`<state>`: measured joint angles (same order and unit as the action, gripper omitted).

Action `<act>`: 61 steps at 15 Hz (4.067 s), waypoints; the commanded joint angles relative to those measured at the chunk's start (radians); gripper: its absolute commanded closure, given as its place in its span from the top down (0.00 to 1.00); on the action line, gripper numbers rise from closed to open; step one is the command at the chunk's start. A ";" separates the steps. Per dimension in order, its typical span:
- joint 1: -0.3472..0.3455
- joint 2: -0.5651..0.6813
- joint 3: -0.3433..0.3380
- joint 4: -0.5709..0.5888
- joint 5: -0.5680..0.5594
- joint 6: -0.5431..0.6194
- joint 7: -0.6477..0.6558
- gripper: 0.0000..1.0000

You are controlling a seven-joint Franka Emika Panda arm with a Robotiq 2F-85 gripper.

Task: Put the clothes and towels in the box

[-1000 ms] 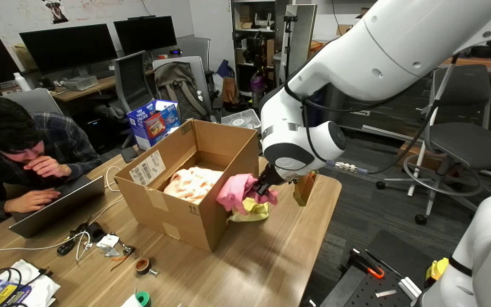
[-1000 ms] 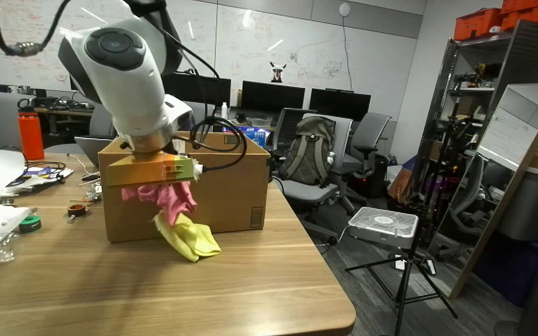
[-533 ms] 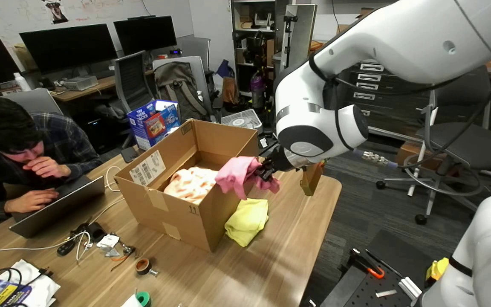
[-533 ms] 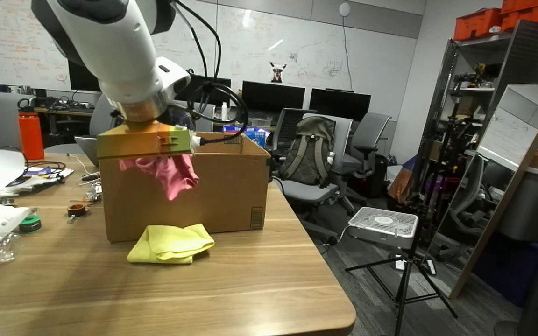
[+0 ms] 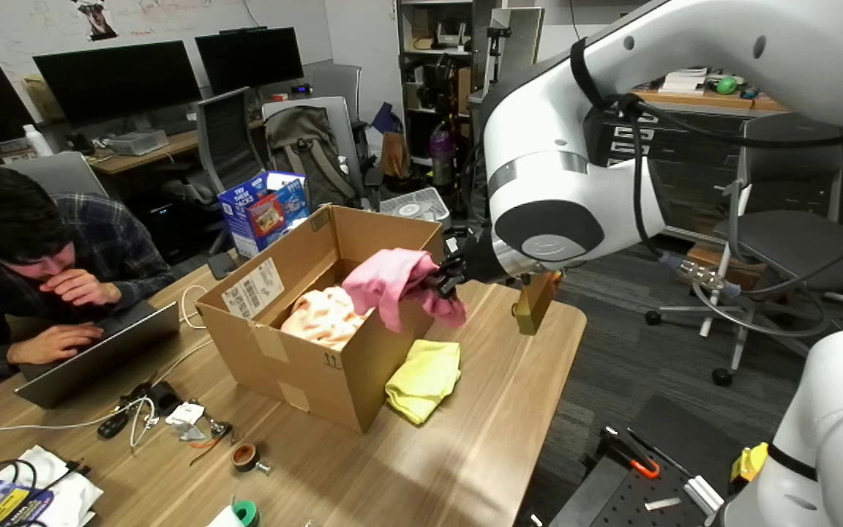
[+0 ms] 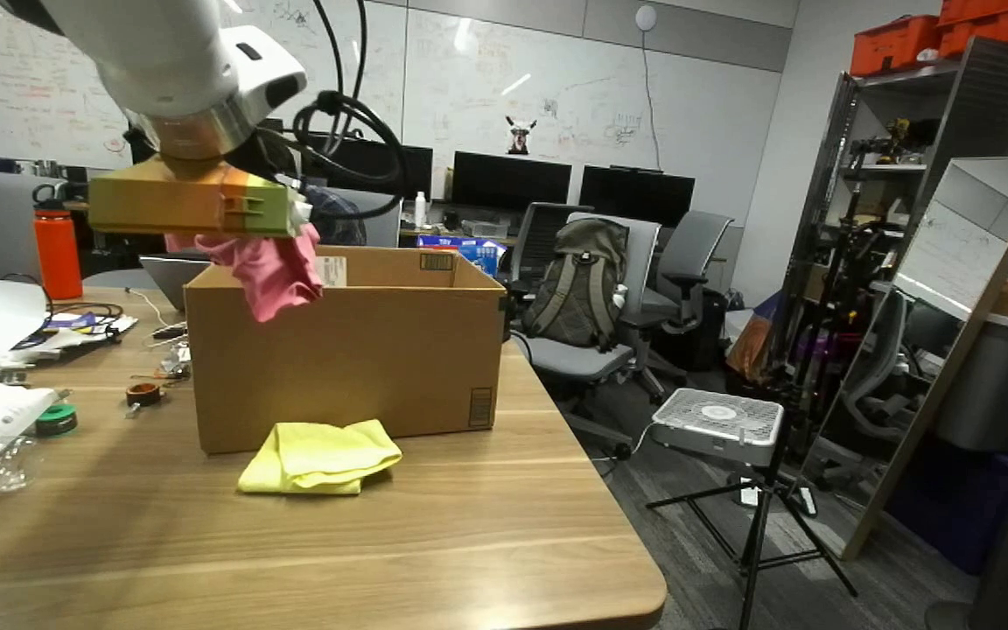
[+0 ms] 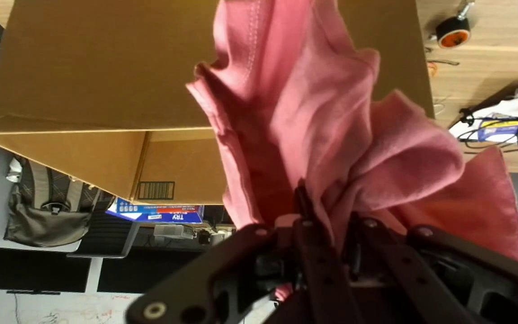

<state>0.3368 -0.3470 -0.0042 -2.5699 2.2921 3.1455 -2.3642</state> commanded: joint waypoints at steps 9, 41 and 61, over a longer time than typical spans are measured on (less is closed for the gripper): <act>0.013 -0.058 0.138 0.081 0.067 0.036 0.313 0.03; -0.020 0.432 0.567 0.497 -0.579 0.749 1.097 0.03; 0.032 0.943 0.495 1.279 -0.721 0.821 1.212 0.03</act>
<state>0.3591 0.5109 0.5039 -1.4888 1.5204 3.9169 -1.0580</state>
